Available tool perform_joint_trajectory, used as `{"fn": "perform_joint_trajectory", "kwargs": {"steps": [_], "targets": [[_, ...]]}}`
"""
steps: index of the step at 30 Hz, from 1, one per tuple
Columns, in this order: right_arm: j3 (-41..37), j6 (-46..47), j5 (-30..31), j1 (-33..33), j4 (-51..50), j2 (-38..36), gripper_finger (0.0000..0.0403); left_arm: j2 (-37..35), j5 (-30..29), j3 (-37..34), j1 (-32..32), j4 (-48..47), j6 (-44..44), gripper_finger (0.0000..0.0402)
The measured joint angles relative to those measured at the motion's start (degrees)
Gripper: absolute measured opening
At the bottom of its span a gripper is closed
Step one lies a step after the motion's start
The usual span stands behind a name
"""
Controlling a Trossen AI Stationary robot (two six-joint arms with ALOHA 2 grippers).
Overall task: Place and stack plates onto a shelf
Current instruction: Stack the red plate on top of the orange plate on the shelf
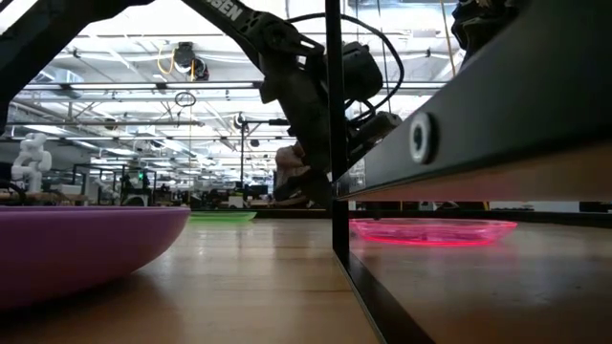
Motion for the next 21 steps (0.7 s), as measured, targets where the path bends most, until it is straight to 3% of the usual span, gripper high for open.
{"fn": "perform_joint_trajectory", "kwargs": {"steps": [11,16,21], "targets": [[0.0,-0.22,0.0,0.0,0.31,0.02,0.0061,0.07,-3.6,-0.07,-2.63,1.09,0.36,0.0071],[0.0,-0.24,-0.05,0.0,1.24,-0.33,0.0061,0.07,-4.61,-0.07,-2.99,2.46,0.31,0.0011],[0.0,-0.22,-0.17,0.0,1.35,-2.24,0.0061,0.07,-4.71,-0.07,-2.99,2.57,-0.28,0.0006]]}}
